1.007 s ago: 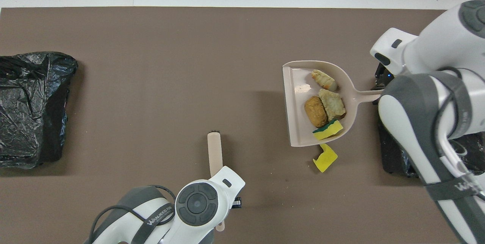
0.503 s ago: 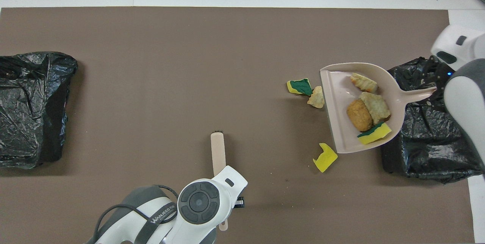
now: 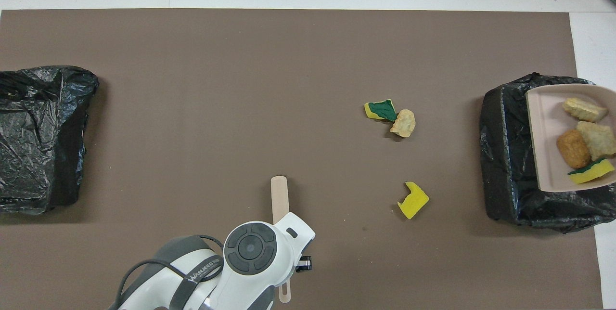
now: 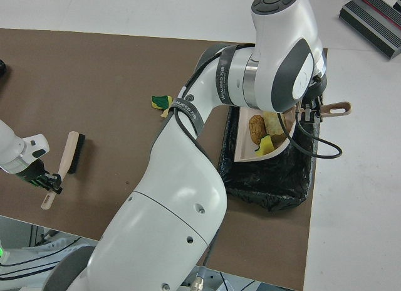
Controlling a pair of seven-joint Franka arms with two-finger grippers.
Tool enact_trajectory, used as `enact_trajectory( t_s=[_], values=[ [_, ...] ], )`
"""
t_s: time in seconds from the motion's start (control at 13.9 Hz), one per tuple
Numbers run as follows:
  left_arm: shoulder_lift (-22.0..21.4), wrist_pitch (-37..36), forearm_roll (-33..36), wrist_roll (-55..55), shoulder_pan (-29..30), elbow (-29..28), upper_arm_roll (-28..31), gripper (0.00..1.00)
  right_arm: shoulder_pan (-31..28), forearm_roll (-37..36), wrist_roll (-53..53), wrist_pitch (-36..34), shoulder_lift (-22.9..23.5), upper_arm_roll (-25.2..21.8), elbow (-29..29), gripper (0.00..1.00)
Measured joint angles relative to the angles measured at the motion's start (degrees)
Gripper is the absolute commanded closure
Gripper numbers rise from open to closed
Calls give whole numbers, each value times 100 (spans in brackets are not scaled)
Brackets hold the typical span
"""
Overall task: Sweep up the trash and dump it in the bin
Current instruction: 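Tip the dustpan over the bag with the right gripper to dump trash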
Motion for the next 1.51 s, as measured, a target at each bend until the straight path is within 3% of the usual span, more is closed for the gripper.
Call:
enact_trajectory(
  t_s=[0.36, 0.65, 0.72, 0.86, 1.01, 1.29, 1.51],
  values=[
    [1, 150, -52, 0, 0, -94, 26, 100, 251, -1538, 1835, 269, -667, 62, -1166, 100],
    [16, 313, -72, 0, 2, -156, 37, 100, 515, -2255, 2492, 246, -873, 78, -1408, 100],
    [23, 364, -75, 0, 2, -179, 37, 89, 536, -2406, 2579, 225, -879, 79, -1412, 100],
    [44, 398, -77, 0, 2, -200, 36, 41, 618, -2750, 2764, 74, -885, 80, -1411, 100],
    [62, 437, -79, -1, 1, -204, 35, 4, 707, -3126, 2913, 5, -900, 81, -1395, 100],
    [63, 463, -79, 4, 12, -106, 65, 0, 737, -3258, 2899, 4, -975, 105, -1164, 100],
    [45, 374, -63, 44, 449, 352, 131, 0, 752, -2961, 2616, 3, -1039, 208, -963, 100]
  ],
)
